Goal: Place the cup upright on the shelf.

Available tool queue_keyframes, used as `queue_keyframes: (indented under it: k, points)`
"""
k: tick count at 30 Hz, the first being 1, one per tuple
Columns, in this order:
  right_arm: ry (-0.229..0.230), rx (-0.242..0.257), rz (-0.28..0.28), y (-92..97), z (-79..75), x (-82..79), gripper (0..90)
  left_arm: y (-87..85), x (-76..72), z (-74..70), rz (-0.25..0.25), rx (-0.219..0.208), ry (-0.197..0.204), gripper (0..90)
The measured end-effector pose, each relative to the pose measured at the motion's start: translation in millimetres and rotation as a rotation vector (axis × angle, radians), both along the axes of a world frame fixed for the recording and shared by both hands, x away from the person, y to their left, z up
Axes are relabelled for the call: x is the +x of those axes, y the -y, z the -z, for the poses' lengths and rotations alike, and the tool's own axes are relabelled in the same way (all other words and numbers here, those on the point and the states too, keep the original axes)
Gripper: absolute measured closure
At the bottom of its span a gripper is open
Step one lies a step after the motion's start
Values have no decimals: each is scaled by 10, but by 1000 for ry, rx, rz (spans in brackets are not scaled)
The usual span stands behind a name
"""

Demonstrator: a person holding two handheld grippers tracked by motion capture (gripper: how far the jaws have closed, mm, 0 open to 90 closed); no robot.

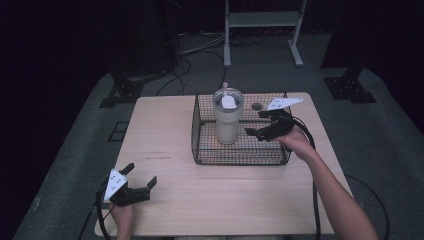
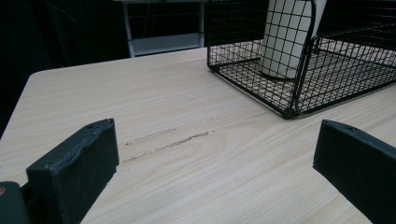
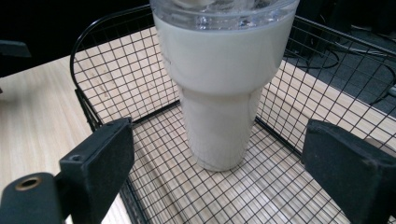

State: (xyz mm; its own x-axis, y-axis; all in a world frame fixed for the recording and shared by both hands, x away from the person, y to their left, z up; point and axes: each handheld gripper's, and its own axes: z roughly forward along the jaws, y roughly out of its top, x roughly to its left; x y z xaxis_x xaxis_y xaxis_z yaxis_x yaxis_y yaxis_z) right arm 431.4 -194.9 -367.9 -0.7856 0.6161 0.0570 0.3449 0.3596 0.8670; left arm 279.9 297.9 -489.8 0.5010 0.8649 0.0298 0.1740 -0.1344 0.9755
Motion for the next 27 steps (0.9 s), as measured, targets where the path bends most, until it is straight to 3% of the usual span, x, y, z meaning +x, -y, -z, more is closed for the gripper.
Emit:
queue_keyframes:
  k: [13,27]
  points:
    - [4,-11,1,124,17,-116,92,5,1,0,0,8,-1,0]
    - [14,1,-30,201,34,-344,92,10,1,0,0,11,-2,0]
